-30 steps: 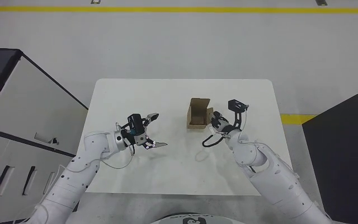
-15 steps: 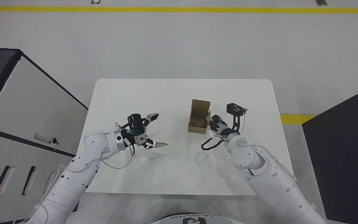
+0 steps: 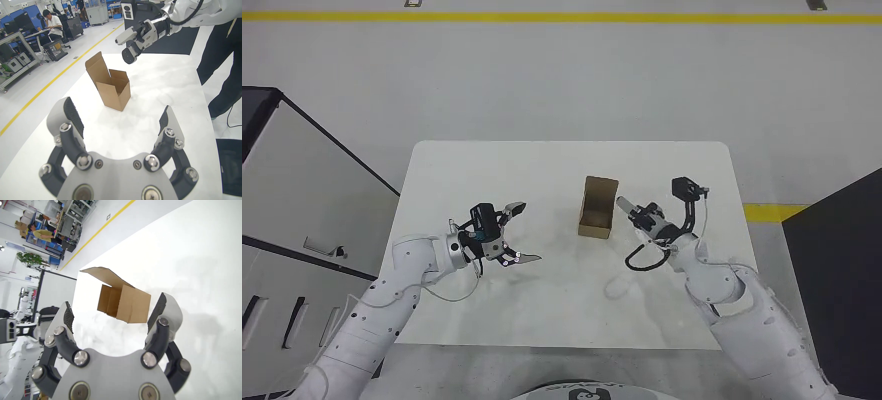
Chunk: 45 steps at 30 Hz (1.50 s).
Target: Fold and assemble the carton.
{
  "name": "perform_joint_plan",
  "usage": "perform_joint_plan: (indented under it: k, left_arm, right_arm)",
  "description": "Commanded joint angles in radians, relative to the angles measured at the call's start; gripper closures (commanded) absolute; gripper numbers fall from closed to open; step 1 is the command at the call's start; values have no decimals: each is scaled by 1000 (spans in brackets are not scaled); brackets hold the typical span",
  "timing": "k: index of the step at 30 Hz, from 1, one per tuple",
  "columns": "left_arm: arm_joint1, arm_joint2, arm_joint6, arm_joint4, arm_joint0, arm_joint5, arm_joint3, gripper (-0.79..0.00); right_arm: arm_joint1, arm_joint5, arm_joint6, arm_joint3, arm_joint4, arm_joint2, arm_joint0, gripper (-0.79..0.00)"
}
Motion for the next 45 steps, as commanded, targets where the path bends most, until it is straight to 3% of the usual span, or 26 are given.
perform_joint_plan:
  k: [1,5,7,12,13,14,15,19,28,33,41,45]
  left_arm:
    - [0,0,0,0,0,0,0,-785]
    - [0,0,-4,-3,1,4,2,-785]
    - [-4,3,-45,-40,3,18,9,-785]
    - [-15,23,-103,-231,-11,-43,-4,-785]
    - [-18,30,-113,-261,-16,-53,0,-785]
    - [-21,36,-122,-294,-22,-55,10,-508]
    - [-25,44,-132,-330,-27,-54,22,0]
    - [-38,84,-210,-395,-63,-37,57,0]
    - [-40,91,-219,-412,-54,-25,65,0]
    - [-77,191,-260,-610,-80,-5,128,0]
    - [-155,353,-398,-718,-242,141,260,0]
    - [-157,357,-409,-714,-250,150,266,0]
  right_arm:
    - [0,11,-3,2,-9,-13,1,-785]
    - [0,11,-3,2,-9,-13,1,-785]
    - [-4,-8,6,16,64,-3,0,-785]
    - [5,-238,180,126,268,84,19,-785]
    - [8,-270,218,156,298,105,23,-736]
    - [10,-298,244,173,326,123,28,-357]
    - [11,-329,283,186,363,132,31,0]
    - [14,-389,357,222,428,152,46,0]
    - [13,-402,375,248,439,141,45,0]
    - [9,-484,481,374,482,113,113,0]
    - [-4,-595,518,488,490,50,192,0]
    - [-4,-595,518,488,490,50,192,0]
